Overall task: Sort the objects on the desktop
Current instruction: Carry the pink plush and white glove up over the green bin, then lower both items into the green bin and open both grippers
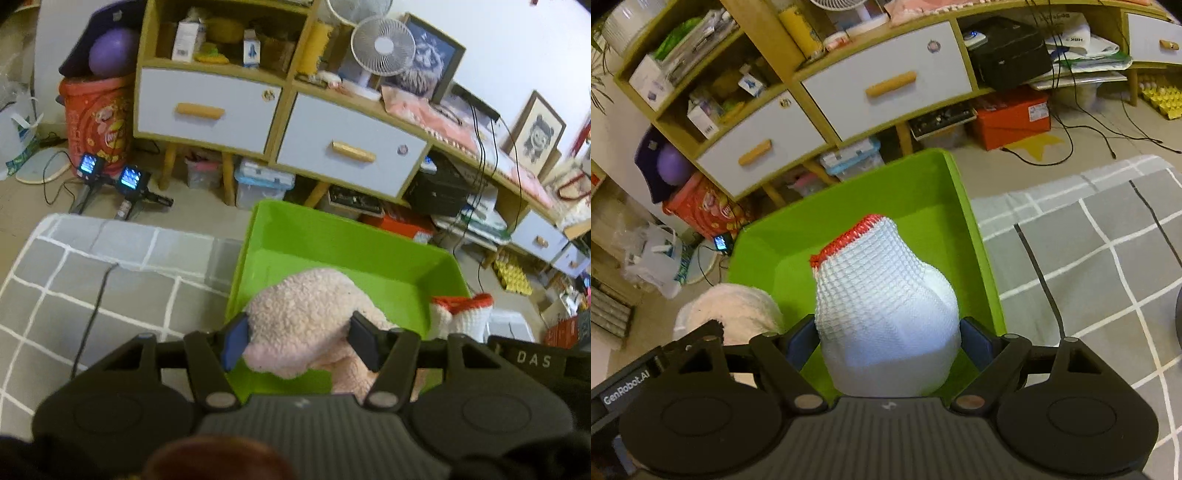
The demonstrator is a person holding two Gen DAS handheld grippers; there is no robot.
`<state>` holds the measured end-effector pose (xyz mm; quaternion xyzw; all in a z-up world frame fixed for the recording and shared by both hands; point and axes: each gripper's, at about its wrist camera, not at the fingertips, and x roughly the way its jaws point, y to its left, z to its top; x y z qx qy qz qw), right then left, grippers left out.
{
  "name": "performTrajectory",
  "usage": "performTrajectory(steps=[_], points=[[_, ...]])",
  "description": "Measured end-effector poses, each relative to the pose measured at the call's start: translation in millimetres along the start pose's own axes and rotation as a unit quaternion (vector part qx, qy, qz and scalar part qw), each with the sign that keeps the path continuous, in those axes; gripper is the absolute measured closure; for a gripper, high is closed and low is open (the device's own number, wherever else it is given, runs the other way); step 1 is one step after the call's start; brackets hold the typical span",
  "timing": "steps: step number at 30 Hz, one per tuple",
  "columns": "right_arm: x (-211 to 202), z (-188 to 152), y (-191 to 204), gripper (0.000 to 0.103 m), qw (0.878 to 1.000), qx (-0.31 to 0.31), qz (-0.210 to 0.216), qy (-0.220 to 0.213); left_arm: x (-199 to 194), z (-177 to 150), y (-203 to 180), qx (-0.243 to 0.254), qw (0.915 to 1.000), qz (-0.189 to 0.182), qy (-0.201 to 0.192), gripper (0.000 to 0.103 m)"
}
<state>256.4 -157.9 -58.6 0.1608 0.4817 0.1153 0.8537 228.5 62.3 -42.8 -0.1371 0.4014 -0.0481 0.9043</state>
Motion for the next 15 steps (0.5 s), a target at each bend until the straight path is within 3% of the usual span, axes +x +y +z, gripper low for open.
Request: performTrajectory(steps=[5, 15], points=[[3.9, -3.9, 6.2, 0.020, 1.000, -0.019, -0.016, 0.006, 12.7, -8.8, 2.1, -0.005, 0.9997, 0.003, 0.023, 0.043], [1.0, -4.1, 6.7, 0.019, 1.000, -0.016, -0.017, 0.013, 11.3, -8.9, -3.2, 0.002, 0.9996, 0.006, 0.029, 0.036]])
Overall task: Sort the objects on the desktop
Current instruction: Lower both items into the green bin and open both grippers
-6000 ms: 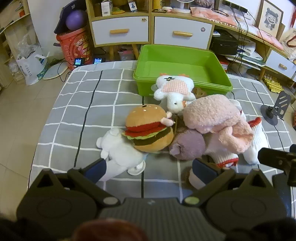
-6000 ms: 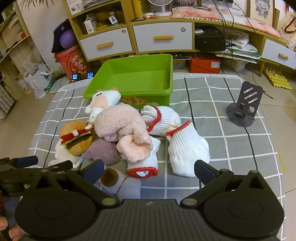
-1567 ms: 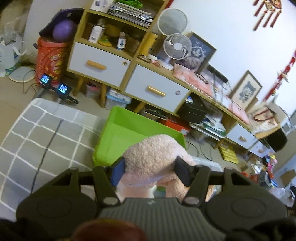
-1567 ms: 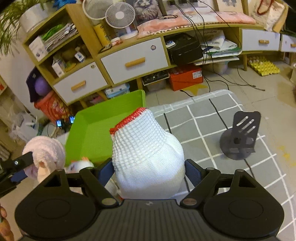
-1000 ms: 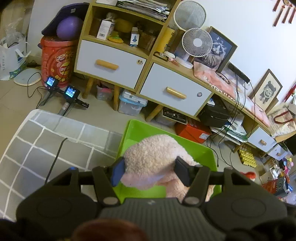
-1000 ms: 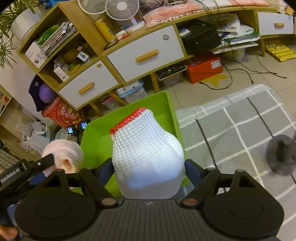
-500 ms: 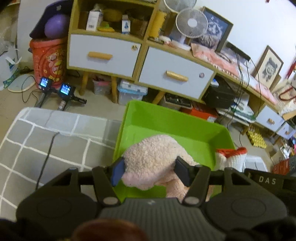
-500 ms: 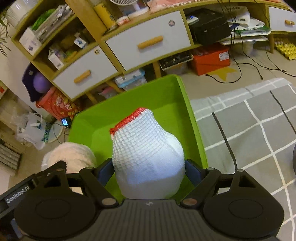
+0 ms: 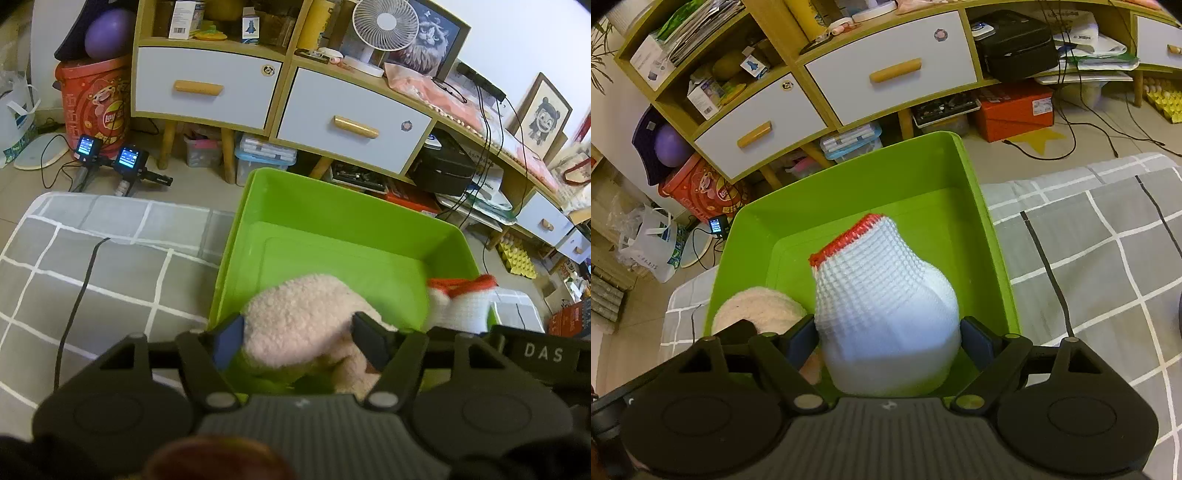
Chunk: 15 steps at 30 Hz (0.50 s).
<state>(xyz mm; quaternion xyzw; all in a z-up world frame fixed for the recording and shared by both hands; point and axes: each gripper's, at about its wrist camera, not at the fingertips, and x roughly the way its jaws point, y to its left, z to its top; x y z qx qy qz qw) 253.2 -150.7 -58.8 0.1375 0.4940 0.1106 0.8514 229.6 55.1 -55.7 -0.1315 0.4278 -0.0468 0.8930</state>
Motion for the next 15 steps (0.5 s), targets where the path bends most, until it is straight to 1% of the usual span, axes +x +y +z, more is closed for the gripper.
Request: performTrajectory(steps=[3, 5, 9, 11, 12, 15], points=[[-3.1, 0.4, -0.7, 0.018, 1.000, 0.006, 0.009, 0.002, -3.2, 1.1, -1.9, 0.000, 1.0000, 0.000, -0.002, 0.031], [-6.2, 0.3, -1.1, 0.013, 1.000, 0.010, 0.014, 0.002, -6.2, 2.4, -3.3, 0.001, 1.0000, 0.003, -0.004, 0.020], [-13.7, 1.0, -0.9, 0.012, 1.000, 0.012, 0.013, 0.000, -12.0, 3.7, -5.1, 0.004, 1.0000, 0.003, -0.004, 0.015], [-18.1, 0.9, -1.3, 0.012, 1.000, 0.012, 0.011, 0.000, -16.1, 4.4, -5.6, 0.003, 1.0000, 0.001, -0.005, 0.008], [-20.4, 0.8, -1.7, 0.012, 1.000, 0.013, 0.010, 0.000, -18.6, 5.1, -6.1, 0.003, 1.0000, 0.005, -0.007, 0.006], [-27.6, 0.1, -1.9, 0.011, 1.000, 0.013, 0.008, 0.001, -26.7, 7.0, -7.4, 0.006, 0.9999, 0.009, -0.010, 0.005]])
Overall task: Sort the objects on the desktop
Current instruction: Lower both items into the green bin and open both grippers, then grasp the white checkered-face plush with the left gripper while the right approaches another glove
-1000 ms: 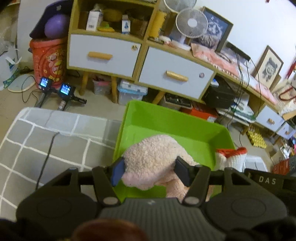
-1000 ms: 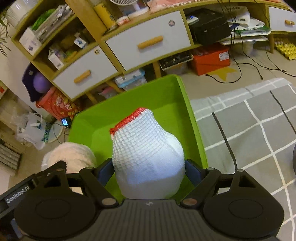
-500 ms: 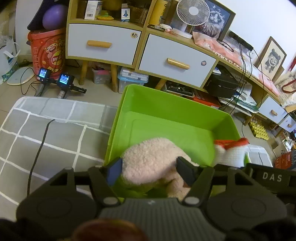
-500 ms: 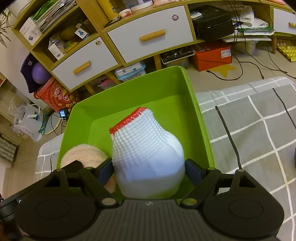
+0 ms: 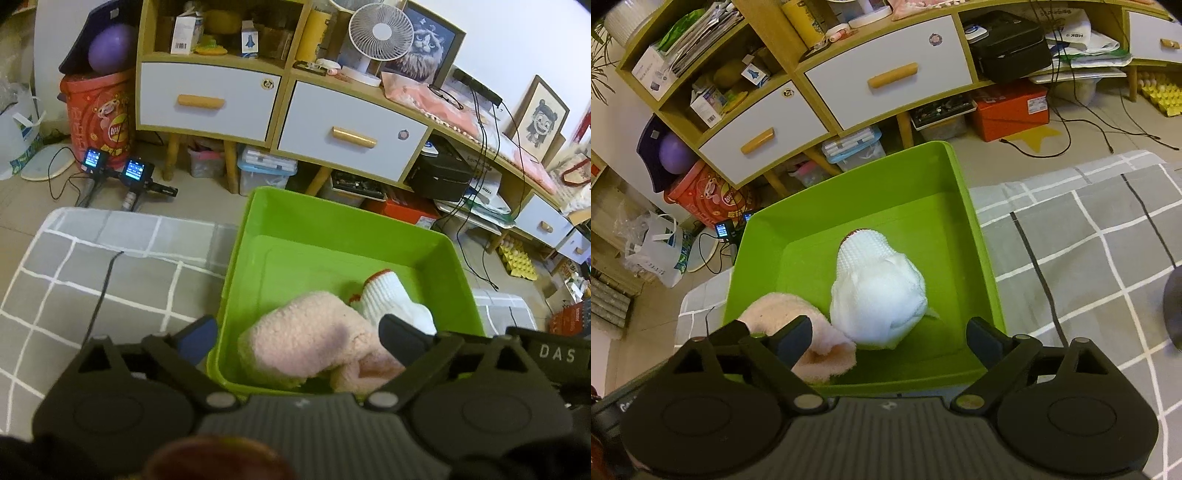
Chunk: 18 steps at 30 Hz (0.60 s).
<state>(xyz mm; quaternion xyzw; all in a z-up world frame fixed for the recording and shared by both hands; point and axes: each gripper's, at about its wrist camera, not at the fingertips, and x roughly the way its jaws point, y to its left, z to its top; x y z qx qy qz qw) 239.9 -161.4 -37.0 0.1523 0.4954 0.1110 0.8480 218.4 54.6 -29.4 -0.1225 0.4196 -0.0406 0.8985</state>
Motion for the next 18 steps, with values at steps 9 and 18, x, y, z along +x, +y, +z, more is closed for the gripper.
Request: performTrajectory(steps=[9, 18], points=[[-24.4, -5.1, 4.5, 0.010, 1.000, -0.008, -0.003, -0.001, -23.0, 2.1, -2.4, 0.002, 1.0000, 0.005, 0.005, 0.003], [-47.9, -10.9, 4.6, 0.007, 1.000, -0.020, -0.011, 0.008, -47.5, 0.6, 1.5, 0.003, 0.9998, 0.017, 0.014, 0.001]])
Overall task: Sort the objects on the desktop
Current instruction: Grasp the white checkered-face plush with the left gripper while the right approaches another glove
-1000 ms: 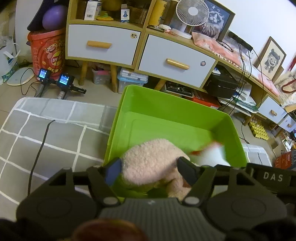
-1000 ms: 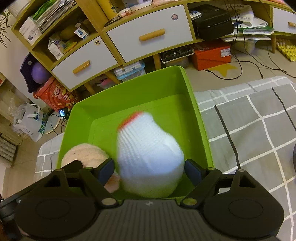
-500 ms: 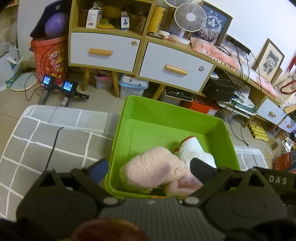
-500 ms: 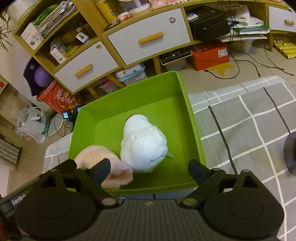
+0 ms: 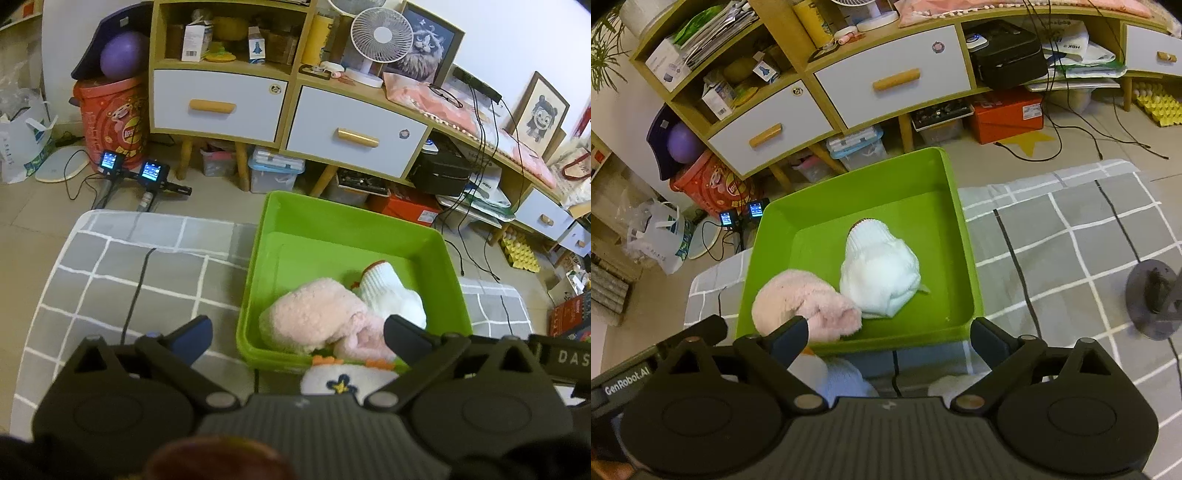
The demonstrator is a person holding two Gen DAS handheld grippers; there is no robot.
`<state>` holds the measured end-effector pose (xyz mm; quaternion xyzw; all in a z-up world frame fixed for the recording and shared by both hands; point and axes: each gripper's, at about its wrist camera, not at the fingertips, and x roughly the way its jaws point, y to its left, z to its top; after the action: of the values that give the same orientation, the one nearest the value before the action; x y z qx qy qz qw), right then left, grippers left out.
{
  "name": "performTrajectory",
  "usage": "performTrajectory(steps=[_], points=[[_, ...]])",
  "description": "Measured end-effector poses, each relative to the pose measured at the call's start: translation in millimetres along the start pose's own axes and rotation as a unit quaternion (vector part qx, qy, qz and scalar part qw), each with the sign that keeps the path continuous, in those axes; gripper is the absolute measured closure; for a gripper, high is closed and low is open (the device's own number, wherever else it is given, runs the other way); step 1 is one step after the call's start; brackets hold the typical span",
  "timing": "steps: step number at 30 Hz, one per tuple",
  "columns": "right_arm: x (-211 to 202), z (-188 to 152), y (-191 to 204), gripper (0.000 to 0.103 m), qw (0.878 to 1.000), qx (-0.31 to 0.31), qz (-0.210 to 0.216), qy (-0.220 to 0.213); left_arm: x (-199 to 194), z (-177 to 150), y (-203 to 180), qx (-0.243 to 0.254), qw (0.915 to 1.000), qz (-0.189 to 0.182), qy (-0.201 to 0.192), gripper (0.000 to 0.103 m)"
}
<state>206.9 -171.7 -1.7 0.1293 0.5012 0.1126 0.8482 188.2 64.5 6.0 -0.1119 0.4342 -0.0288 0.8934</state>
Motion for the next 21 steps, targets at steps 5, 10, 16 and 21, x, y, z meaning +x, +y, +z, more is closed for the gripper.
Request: performTrajectory(steps=[5, 10, 16, 21], points=[[-12.5, -4.2, -1.9, 0.007, 1.000, -0.001, -0.002, 0.003, -9.3, -2.3, 1.2, -0.003, 0.9999, -0.002, 0.010, 0.001], [-20.4, -9.3, -0.7, 0.007, 1.000, -0.009, -0.008, 0.010, -15.8, -3.9, 0.7, -0.007, 0.9995, -0.010, 0.030, 0.001], [-22.4, -16.4, -3.2, 0.007, 1.000, -0.007, -0.014, 0.025, -19.0, -8.1, 3.8, -0.016, 0.9982, -0.019, 0.054, 0.001], [-22.0, -20.6, -8.4, 0.007, 0.999, 0.000, -0.017, 0.037, -17.7, -12.1, 3.2, -0.012, 0.9974, -0.019, 0.069, 0.001]])
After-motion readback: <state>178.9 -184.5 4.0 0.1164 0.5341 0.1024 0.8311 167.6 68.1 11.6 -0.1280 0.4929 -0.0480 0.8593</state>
